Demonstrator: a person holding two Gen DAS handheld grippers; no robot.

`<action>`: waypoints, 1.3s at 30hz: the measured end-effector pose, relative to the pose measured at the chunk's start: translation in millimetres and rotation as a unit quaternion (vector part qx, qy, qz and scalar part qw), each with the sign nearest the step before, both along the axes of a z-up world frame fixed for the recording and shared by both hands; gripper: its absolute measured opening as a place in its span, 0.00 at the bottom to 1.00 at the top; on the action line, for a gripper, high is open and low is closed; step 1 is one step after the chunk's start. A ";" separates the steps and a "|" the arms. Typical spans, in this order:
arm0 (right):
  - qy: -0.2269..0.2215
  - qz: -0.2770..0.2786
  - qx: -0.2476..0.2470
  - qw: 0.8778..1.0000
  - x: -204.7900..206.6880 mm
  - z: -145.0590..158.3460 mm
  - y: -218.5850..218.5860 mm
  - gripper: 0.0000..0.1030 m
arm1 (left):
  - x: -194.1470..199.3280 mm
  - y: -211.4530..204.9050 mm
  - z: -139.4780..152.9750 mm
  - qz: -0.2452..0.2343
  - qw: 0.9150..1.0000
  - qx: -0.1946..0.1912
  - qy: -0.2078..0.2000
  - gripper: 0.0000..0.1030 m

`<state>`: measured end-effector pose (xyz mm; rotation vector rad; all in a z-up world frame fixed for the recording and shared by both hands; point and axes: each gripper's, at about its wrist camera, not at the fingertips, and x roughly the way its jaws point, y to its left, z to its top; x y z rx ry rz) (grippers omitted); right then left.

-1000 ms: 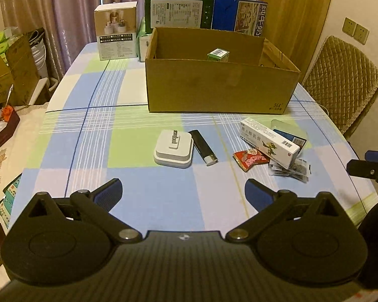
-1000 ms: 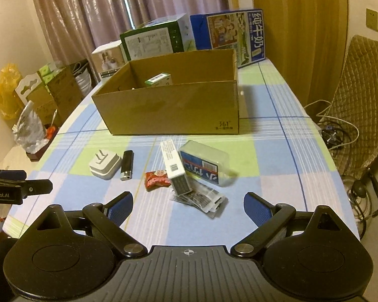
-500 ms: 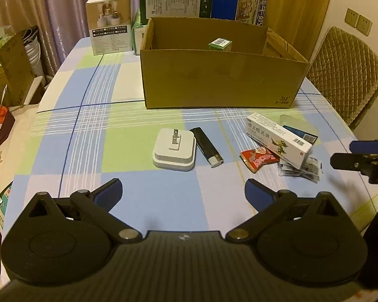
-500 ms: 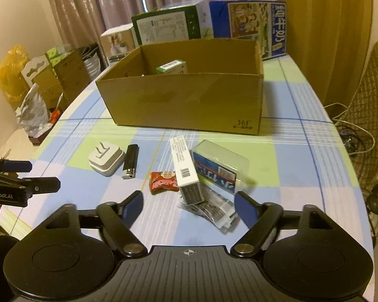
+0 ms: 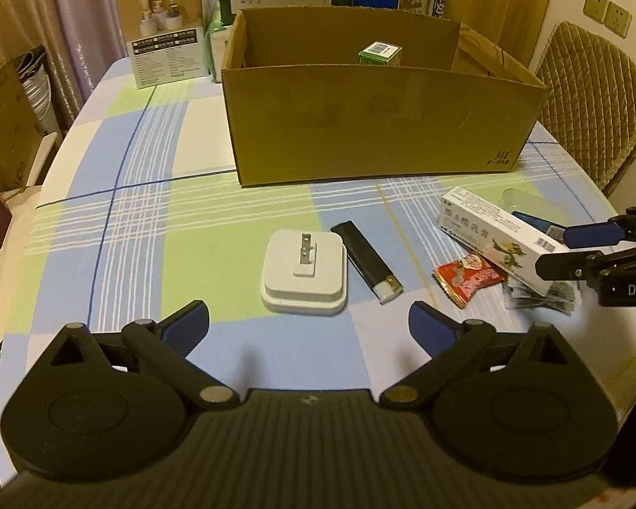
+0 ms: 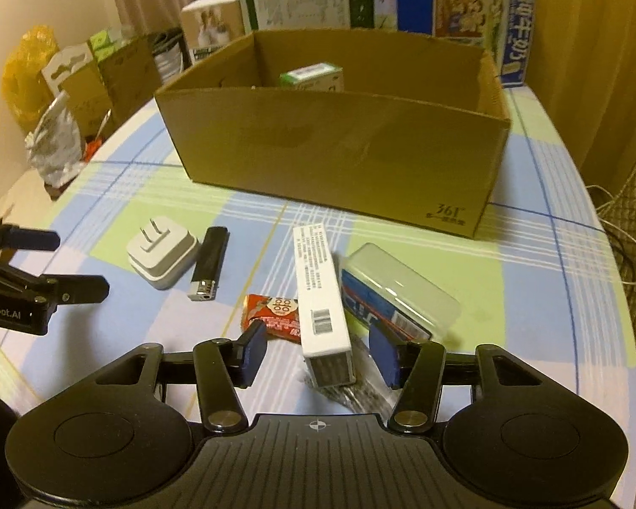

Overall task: Organize objects
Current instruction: 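Grasp the white medicine box with the right tool while the left tool grasps the white plug adapter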

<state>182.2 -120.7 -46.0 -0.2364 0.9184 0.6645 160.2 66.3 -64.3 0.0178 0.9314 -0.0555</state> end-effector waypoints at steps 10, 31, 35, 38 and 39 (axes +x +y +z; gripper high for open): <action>0.012 0.018 -0.028 0.999 25.7 -16.7 23.6 0.39 | 36.8 1.8 -27.8 -0.021 0.999 0.017 0.016 0.87; 0.036 0.027 -0.055 0.997 45.5 -31.2 48.9 0.23 | 70.6 -1.3 -55.6 -0.051 0.998 0.033 0.036 0.71; 0.034 0.026 -0.059 0.997 47.6 -33.5 52.3 0.23 | 74.9 -3.0 -58.5 -0.056 0.997 0.034 0.038 0.63; 0.033 0.025 -0.061 0.997 48.4 -35.6 53.3 0.23 | 76.2 -3.0 -58.2 -0.053 0.997 0.030 0.037 0.60; 0.031 0.023 -0.062 0.997 48.0 -35.6 53.6 0.23 | 76.4 -2.9 -58.1 -0.052 0.997 0.029 0.038 0.60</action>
